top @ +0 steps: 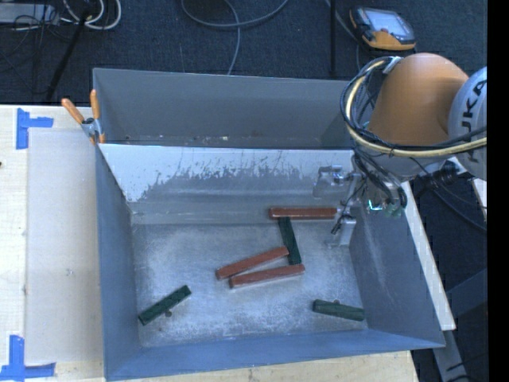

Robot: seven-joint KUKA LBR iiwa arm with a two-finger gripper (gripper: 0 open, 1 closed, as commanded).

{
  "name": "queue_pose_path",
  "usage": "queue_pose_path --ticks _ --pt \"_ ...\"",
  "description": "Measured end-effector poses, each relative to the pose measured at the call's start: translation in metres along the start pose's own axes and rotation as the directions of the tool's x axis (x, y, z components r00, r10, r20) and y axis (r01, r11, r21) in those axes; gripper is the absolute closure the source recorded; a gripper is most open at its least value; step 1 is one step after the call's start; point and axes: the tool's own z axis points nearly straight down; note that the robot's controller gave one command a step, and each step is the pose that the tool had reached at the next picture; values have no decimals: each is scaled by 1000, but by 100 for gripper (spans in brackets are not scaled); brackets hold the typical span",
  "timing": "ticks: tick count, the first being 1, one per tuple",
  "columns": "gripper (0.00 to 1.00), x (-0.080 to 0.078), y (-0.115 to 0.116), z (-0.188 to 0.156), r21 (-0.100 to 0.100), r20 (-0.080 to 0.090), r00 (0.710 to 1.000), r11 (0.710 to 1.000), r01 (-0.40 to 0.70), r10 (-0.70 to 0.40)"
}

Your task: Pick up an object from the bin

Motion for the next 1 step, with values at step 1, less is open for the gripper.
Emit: queue_pose_path --ticks 1 --pt "0 19 69 147 -1 -1 999 999 -46 46"
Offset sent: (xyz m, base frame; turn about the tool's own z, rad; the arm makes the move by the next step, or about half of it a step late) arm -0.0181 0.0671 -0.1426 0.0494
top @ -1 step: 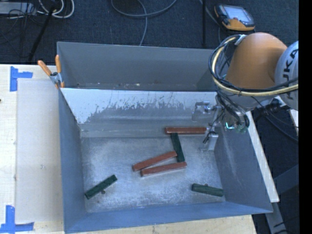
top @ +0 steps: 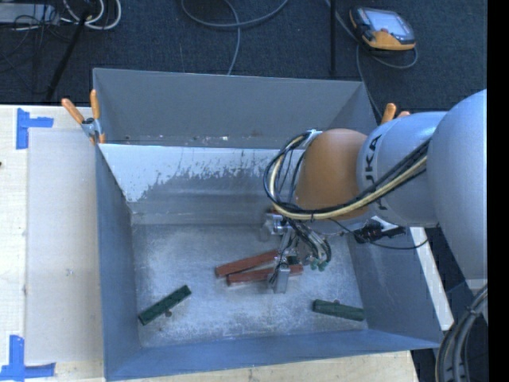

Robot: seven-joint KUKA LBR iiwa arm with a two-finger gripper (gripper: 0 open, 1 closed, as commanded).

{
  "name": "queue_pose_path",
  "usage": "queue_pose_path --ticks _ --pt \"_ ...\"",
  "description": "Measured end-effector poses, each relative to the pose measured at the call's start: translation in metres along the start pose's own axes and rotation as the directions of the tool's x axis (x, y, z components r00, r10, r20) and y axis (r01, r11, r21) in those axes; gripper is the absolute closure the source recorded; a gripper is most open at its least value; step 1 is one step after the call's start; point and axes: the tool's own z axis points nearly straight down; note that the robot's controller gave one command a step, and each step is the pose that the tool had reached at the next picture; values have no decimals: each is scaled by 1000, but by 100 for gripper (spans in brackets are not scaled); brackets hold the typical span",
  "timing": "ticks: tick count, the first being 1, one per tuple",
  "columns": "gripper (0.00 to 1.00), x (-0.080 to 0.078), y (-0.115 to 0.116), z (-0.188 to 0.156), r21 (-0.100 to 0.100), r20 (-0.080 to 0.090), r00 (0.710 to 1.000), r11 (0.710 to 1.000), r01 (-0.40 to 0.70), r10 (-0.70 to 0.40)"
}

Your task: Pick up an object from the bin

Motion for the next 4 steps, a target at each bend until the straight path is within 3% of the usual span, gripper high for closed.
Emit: queue_pose_path --ticks 1,2,3,4 --pt "0 12 14 -35 0 10 1000 1000 -3 3" --pt "0 21 10 -44 0 7 997 997 -74 74" --pt "0 7 34 -2 -1 6 987 987 -159 159" --pt "0 7 34 -2 0 8 988 988 -157 157"
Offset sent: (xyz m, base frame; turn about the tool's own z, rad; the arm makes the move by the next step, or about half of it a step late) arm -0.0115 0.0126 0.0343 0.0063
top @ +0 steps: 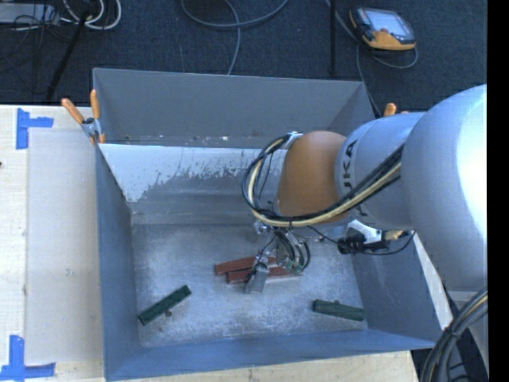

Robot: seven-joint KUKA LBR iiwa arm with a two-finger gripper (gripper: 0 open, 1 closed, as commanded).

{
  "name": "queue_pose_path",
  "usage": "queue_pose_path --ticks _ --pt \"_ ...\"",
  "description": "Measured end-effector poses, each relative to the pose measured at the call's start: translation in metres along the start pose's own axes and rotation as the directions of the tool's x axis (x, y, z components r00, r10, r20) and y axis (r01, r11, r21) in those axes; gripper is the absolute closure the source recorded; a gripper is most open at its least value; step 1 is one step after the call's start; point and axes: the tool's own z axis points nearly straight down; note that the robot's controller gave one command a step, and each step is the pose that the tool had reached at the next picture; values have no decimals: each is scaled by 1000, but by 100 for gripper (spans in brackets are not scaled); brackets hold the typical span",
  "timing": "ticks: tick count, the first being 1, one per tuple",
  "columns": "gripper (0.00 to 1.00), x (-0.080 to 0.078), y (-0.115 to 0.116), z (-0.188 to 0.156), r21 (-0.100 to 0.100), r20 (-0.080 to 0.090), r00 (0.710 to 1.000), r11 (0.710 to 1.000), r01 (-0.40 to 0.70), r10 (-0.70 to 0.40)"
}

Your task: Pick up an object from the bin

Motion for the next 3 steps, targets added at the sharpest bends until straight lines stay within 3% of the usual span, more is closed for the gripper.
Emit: queue_pose_path --ticks 1,3 --pt "100 0 0 -1 0 2 1000 1000 2 -2" --pt "100 -1 0 -68 -2 4 1000 1000 7 -7"
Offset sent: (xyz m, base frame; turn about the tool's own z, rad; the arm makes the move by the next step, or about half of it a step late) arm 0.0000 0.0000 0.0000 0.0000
